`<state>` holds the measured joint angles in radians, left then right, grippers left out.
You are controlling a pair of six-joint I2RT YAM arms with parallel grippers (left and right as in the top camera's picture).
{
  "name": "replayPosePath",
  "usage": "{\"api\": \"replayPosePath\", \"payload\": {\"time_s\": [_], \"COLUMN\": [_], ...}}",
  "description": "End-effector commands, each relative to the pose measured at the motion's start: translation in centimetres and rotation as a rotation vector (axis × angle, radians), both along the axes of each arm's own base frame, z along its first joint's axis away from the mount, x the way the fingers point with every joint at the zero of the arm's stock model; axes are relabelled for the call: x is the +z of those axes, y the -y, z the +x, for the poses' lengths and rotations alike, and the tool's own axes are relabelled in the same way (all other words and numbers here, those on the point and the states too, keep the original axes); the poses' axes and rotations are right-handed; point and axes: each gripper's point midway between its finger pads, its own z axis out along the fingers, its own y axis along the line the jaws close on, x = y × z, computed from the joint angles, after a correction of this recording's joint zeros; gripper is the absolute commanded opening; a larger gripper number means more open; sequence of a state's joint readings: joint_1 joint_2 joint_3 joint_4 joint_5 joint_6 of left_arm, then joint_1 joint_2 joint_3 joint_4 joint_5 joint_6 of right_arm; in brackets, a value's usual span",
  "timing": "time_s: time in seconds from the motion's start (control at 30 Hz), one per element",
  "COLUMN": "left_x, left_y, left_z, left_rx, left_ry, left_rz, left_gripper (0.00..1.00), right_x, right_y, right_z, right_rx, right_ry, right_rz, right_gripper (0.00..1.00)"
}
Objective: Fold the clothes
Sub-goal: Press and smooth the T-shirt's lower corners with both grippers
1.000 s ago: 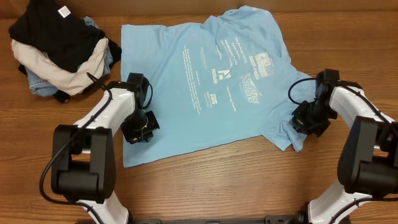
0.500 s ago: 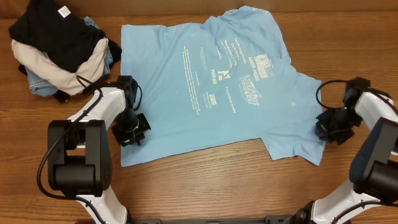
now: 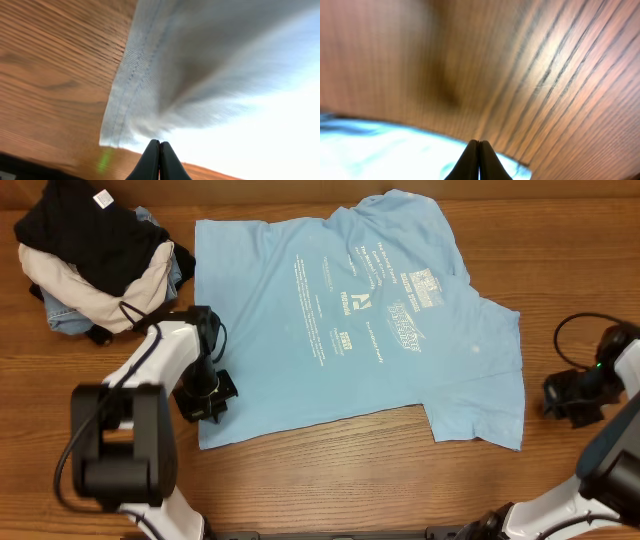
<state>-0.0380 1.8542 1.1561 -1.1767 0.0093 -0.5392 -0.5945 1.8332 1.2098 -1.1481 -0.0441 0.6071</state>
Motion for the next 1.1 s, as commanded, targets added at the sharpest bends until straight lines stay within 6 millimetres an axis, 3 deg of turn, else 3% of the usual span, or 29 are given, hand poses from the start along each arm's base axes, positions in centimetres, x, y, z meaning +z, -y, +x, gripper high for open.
{"api": "replayPosePath", "payload": {"time_s": [0.0, 0.07, 0.1, 0.13, 0.2, 0.3, 0.47, 0.6, 0.73, 0.93, 1.07], "left_x": [3.7, 3.8, 3.4, 2.9, 1.8, 0.0, -1.0, -1.2, -1.5, -1.5, -1.7], "left_y": [0.6, 1.0, 1.4, 1.7, 1.9, 2.3, 2.3, 2.2, 2.4, 2.4, 2.4], "left_z": [2.7, 3.7, 4.2, 4.4, 4.1, 3.2, 3.7, 4.3, 4.3, 4.5, 3.8], "left_rx": [-0.054, -0.056, -0.053, -0.053, -0.05, -0.057, -0.065, -0.067, -0.065, -0.065, -0.062], "left_ry": [0.222, 0.267, 0.276, 0.268, 0.231, 0.146, 0.148, 0.169, 0.165, 0.174, 0.15], "left_rz": [0.004, -0.009, -0.03, -0.047, -0.061, -0.085, -0.084, -0.08, -0.087, -0.087, -0.09], "left_gripper": [0.04, 0.04, 0.04, 0.04, 0.04, 0.04, 0.04, 0.04, 0.04, 0.04, 0.04], "right_x": [6.2, 8.1, 8.4, 8.1, 7.1, 4.0, 0.7, 0.1, -0.3, -3.7, -4.5], "right_y": [-0.8, -3.1, -5.1, -6.3, -8.0, -9.7, -9.6, -9.5, -9.2, -9.2, -8.2], "right_z": [4.6, 7.1, 8.5, 9.1, 9.4, 9.6, 10.7, 11.3, 11.2, 10.4, 9.2], "right_rx": [0.114, 0.258, 0.359, 0.412, 0.479, 0.527, 0.536, 0.536, 0.536, 0.532, 0.476], "right_ry": [0.27, 0.407, 0.456, 0.449, 0.406, 0.314, 0.286, 0.297, 0.281, 0.196, 0.108], "right_rz": [-0.025, 0.004, 0.012, 0.007, -0.008, -0.011, 0.005, -0.002, -0.013, 0.018, -0.026], "right_gripper": [0.08, 0.15, 0.24, 0.28, 0.29, 0.3, 0.26, 0.26, 0.26, 0.25, 0.25]}}
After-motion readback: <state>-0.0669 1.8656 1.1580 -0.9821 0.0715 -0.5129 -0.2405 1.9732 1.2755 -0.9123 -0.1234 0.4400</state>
